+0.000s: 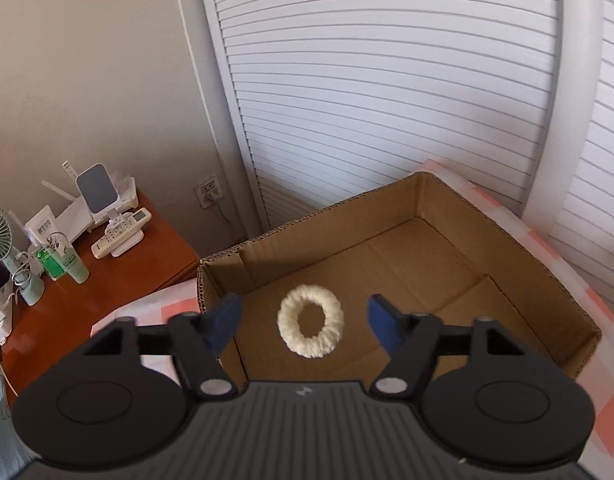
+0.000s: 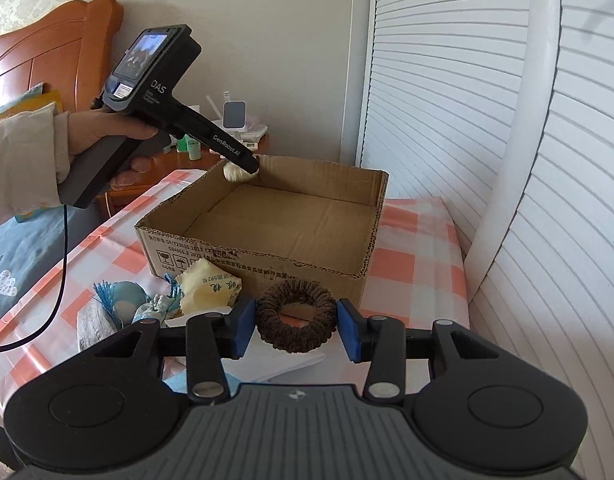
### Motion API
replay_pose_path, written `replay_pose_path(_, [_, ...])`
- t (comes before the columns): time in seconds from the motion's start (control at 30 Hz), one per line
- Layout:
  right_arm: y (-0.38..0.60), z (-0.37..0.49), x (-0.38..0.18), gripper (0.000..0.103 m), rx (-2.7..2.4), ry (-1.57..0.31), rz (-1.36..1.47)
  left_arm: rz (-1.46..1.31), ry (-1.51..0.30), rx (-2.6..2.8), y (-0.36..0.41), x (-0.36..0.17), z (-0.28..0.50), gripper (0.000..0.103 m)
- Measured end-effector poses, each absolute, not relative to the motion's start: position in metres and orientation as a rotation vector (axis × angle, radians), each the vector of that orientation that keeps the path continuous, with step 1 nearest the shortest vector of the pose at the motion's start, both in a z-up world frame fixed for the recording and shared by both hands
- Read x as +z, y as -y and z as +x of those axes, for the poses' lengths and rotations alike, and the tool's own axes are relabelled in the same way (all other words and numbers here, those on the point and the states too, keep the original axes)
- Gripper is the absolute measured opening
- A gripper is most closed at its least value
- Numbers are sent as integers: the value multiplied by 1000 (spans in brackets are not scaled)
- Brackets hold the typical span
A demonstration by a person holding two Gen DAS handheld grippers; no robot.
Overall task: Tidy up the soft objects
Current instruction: 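Carry the cream hair tie into the box and open the left gripper, then lower the brown hair tie into the box and open the right gripper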
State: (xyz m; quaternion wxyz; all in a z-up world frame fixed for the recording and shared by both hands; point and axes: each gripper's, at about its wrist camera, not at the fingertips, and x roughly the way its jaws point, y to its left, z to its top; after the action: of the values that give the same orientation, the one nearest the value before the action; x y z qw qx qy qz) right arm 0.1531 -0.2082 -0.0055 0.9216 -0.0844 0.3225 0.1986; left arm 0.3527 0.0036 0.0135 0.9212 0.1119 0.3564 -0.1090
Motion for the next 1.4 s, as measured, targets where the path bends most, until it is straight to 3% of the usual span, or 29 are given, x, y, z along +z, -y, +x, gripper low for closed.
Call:
replay_pose_path(0.37, [205,155,-3,49,402,-671,-173,256,-677,-264,-6,28,312,100])
replay_pose_path(0.93, [182,211,11,49,362,-684,-159,130,-689,-197,-17,12,156,102])
replay_pose_path(1.4, [132,340,-11,49,344,-736,-136,102,-678,-39,-22,-7,121,102])
